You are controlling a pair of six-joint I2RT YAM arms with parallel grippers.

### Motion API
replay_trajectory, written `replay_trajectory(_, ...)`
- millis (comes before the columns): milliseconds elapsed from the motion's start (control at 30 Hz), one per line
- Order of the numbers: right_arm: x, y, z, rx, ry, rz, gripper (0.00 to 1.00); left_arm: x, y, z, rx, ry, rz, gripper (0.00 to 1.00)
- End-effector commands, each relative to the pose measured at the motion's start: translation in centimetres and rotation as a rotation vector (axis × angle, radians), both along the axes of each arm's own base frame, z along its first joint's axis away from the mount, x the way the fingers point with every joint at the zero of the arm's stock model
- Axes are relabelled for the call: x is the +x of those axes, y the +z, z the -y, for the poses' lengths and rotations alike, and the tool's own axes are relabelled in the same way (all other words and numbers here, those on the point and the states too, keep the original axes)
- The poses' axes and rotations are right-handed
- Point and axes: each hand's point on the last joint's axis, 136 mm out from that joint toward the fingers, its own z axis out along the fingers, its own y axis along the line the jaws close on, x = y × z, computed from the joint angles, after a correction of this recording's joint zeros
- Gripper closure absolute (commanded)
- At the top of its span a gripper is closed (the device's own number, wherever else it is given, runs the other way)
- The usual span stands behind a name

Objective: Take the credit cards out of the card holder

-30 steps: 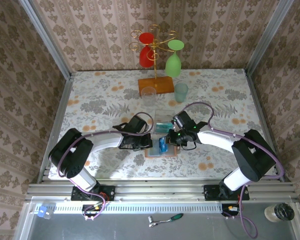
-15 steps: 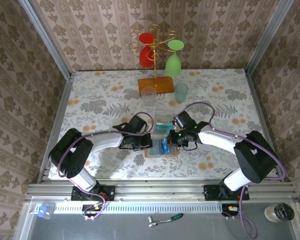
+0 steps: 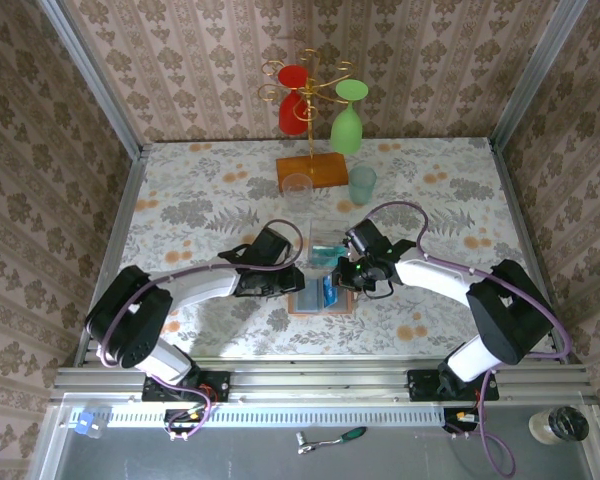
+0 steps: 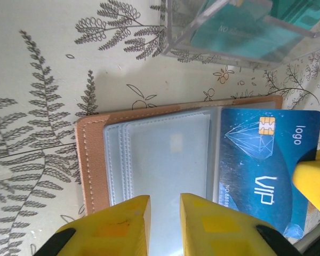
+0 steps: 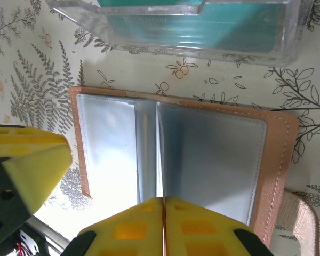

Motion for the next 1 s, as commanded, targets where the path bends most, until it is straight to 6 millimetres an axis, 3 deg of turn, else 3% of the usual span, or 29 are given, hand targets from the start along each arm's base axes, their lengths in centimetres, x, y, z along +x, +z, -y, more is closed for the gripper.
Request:
replay_trajectory(0,0.0,0.1,-0.1,-0.024,0.01,-0.008,0.91,-0.4,-1.0,-1.8,0.054,0.018,-0.007,0.78)
replay_trajectory(400,-0.2,-0.4,-0.2,-0.042,0.003,-0.023,0.91,-1.2,-2.8,-0.9,0.009,-0.008,-0.072,0.79)
replay_trajectory(567,-0.3,-0.4,-0.2,-0.047,0.002,-0.028,0.86,-1.7,-3.5,-0.9,0.004,-0.007,-0.09,0.8)
replay_trajectory(967,-0.5,-0.5,-0.2,-0.054,0.0,-0.027,0.87,-2.0,-3.6,-0.8,-0.006,-0.004,-0.092,0.81)
